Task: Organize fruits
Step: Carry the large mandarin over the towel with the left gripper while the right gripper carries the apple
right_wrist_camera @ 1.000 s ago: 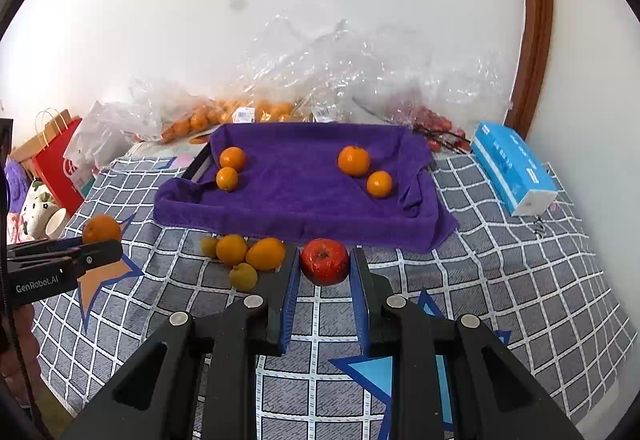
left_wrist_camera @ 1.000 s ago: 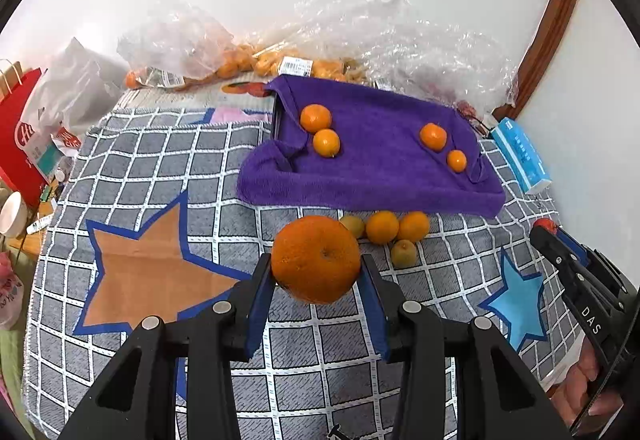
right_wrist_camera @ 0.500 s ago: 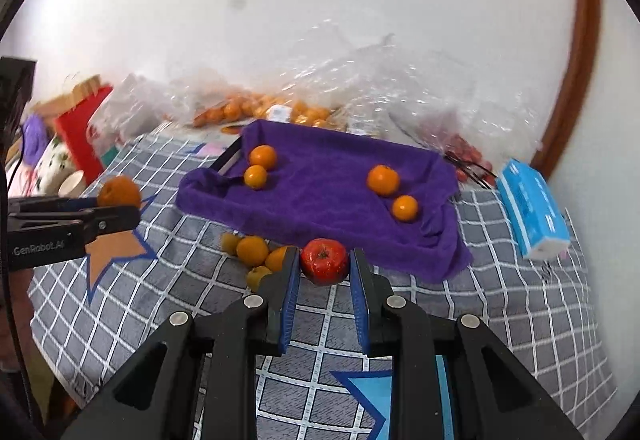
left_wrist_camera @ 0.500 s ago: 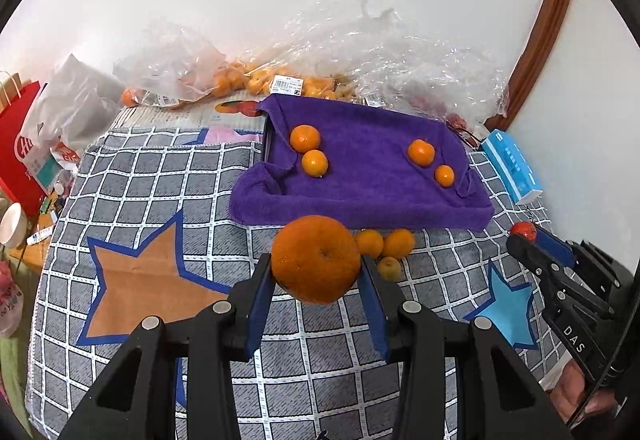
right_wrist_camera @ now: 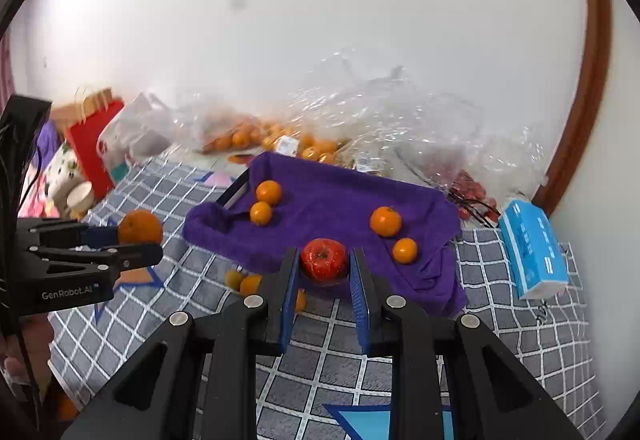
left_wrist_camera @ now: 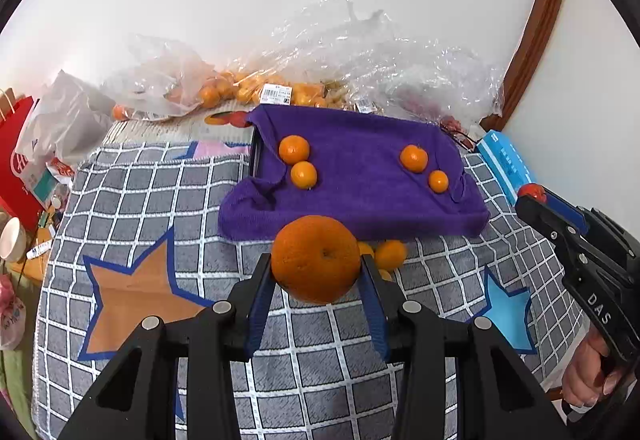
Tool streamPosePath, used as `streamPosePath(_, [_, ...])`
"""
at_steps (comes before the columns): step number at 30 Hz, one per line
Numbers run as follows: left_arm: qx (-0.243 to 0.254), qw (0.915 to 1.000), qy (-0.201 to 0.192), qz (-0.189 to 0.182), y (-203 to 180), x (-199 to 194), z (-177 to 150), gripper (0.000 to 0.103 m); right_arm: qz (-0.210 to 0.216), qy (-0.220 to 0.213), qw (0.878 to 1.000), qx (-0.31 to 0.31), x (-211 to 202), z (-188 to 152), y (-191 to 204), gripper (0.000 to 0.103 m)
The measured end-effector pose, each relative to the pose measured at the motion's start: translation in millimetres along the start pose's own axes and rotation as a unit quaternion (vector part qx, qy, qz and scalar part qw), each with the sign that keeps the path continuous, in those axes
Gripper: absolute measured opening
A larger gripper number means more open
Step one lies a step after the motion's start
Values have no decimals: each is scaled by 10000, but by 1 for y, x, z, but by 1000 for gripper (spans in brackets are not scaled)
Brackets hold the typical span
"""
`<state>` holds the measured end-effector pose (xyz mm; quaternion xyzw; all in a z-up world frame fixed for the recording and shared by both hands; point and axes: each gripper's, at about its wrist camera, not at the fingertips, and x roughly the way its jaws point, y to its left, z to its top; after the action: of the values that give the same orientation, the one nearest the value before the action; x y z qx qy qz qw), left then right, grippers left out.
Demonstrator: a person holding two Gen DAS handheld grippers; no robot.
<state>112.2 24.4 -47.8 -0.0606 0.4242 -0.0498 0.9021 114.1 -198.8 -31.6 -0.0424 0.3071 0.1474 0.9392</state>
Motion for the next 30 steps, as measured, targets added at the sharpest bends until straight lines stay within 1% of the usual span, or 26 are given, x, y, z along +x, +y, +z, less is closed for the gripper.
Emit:
streamPosePath(1, [-2,10000,-29,12,0,-1,3,40,-102,-48,9999,128,0,1,-5,25])
streamPosePath(5, [5,10000,-60,51,0,3,15,40,-163,-233,9979,578,0,5,-24,25])
streamPosePath(9, [66,9999,-103,89,-2,5,27,40,-190,-284,9965,761,6,11,-38,25])
streamPosePath(15, [83,9997,-195,111,-4,7,43,40,-273,-312,9969,666,14,19,-42,25])
streamPosePath(22, [57,9998,-197,20,-2,13,57,40,-185,-260,9967,751,28,22,-44,25])
streamPosePath(30, [47,9998,-208,30,1,20,71,40,-158,-240,9966,771,40,28,-45,25])
